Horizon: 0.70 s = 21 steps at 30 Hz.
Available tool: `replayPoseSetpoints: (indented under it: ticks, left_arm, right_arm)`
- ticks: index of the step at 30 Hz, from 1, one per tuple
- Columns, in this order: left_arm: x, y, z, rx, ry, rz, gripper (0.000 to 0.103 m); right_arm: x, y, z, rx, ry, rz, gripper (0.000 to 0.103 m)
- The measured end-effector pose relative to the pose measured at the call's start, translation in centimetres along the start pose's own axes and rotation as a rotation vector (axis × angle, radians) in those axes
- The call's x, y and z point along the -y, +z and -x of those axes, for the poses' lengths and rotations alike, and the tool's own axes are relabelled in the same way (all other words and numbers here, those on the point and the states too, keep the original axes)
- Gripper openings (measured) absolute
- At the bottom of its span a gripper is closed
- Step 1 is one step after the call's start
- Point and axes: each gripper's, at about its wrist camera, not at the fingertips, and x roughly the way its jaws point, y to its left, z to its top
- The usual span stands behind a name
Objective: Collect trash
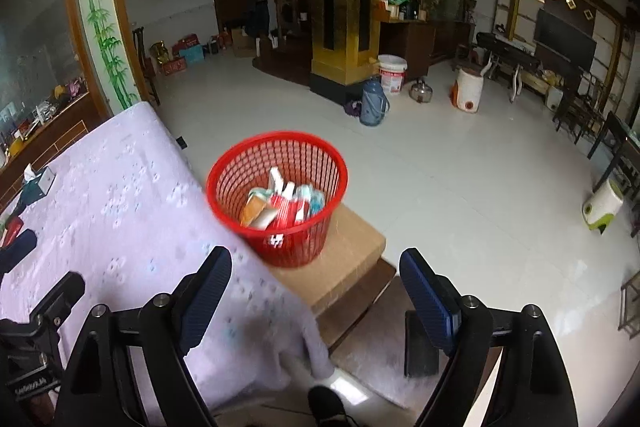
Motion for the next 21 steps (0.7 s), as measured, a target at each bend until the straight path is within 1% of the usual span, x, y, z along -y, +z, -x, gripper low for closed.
replayPoseSetpoints:
  ticks: [3,6,9,11,14,16,21]
  left_arm:
    - [0.0,-0.3,0.4,-0.015,-0.016,-0.008,0.096]
    - [0.3,-0.7,1.2,-0.004,-0.019,-0.017,0.096]
    - [0.3,-0.8,1.4,-0.017,-0.046,-0.004,0.097]
    - [0.1,-0.8,1.5,-0.014,-0.022,-0.001,0.097]
    - [-0.3,-0.6,1.2,-0.026,0.055,0.000,0.097]
    - [-0.6,-0.6,1.2,-0.020,0.081,0.006,0.097]
    - [-0.9,-0.6,1.3,-0.007,0.084,0.002,0.097]
  right_arm:
    - [-0.3,-1.1,1.2,-0.006,-0.023,0.002,0.089]
    - [-0.8,-1.7,2.2,0.006,-0.037,0.013,0.089]
    - [-1.1,-2.0,2.7,0.006,-0.036,0.014,0.089]
    - [-1.3,-1.9,3.1,0.012,-0.041,0.021,0.089]
    - [-1.5,-1.7,3.4,0.026,-0.043,0.026,0.090]
    - [-1.7,-1.5,3.3,0.032,-0.042,0.028,0.090]
    - [-2.2,-1.1,3.0,0.027,-0.034,0.045,0.090]
